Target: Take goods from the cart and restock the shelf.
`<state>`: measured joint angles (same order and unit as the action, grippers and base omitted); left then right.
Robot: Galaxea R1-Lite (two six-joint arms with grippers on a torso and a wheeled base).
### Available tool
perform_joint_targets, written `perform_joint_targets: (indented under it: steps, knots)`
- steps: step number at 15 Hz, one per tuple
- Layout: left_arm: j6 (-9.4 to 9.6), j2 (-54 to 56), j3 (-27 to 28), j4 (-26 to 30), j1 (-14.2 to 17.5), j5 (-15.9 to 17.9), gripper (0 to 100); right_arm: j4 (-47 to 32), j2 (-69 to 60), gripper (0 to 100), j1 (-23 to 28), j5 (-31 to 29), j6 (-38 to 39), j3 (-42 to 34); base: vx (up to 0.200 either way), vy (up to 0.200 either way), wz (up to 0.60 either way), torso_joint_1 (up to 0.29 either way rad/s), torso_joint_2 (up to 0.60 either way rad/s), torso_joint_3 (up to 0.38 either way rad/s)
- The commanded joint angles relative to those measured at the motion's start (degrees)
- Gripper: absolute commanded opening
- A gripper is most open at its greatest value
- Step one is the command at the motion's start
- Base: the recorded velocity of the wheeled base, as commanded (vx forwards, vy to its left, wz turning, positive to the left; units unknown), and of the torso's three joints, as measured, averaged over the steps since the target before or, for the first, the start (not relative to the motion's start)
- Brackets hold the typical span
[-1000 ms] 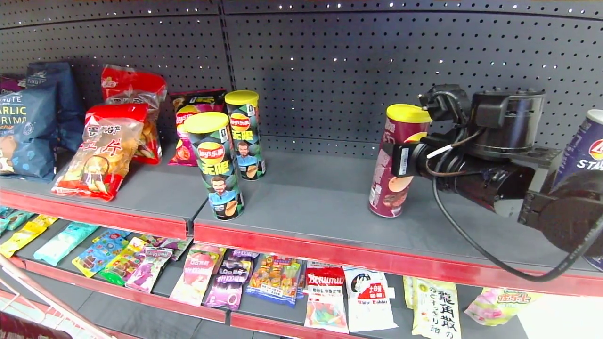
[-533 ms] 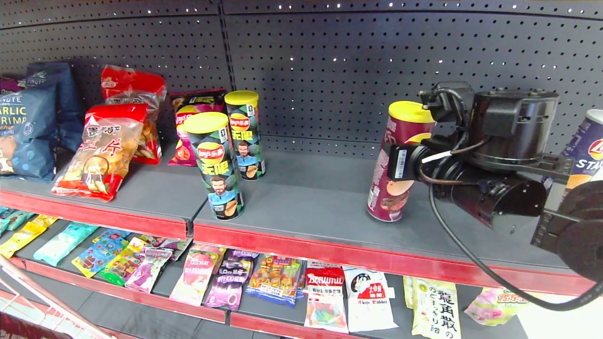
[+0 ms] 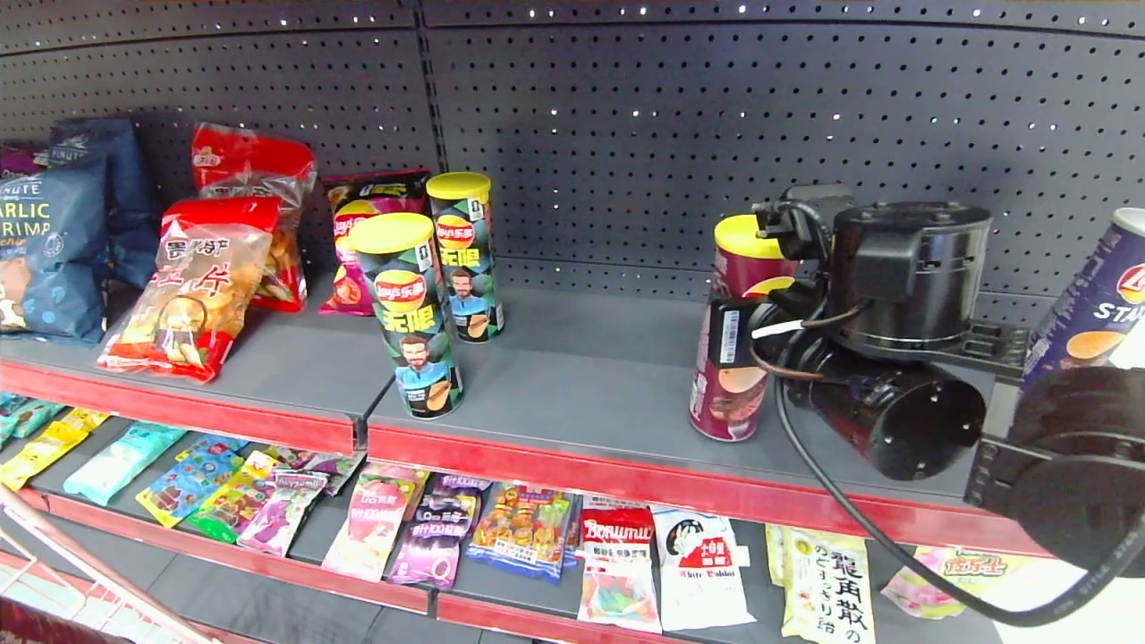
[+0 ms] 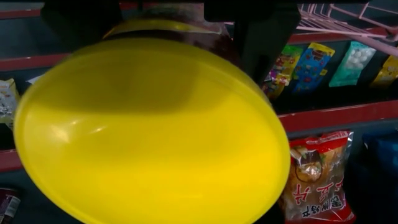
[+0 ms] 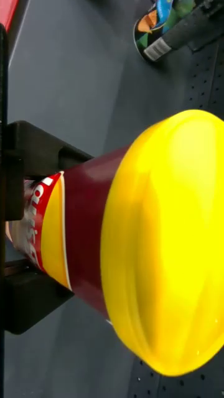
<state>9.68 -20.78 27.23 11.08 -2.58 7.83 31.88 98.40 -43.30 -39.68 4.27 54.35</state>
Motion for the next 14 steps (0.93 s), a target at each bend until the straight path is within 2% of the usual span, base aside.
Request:
perform_joint_targets:
  steps: [1, 7, 14]
  knots:
    - [-0.01, 0.0, -0.2, 0.0, 0.0, 0.0, 0, 0.0, 0.9, 0, -1.7, -1.1, 0.0, 0.4, 0.0, 0.0, 0.0, 0.0, 0.0, 0.0]
    - [-0.01, -0.2, 0.0, -0.1, 0.0, 0.0, 0, 0.0, 0.8, 0, -3.7, -5.4, 0.2, -1.0, 0.0, 0.0, 0.0, 0.0, 0.0, 0.0]
    - [-0.01, -0.1, -0.2, -0.1, 0.0, 0.1, 0, 0.0, 1.0, 0, -4.2, -6.1, 1.3, -1.0, 0.0, 0.0, 0.0, 0.0, 0.0, 0.0]
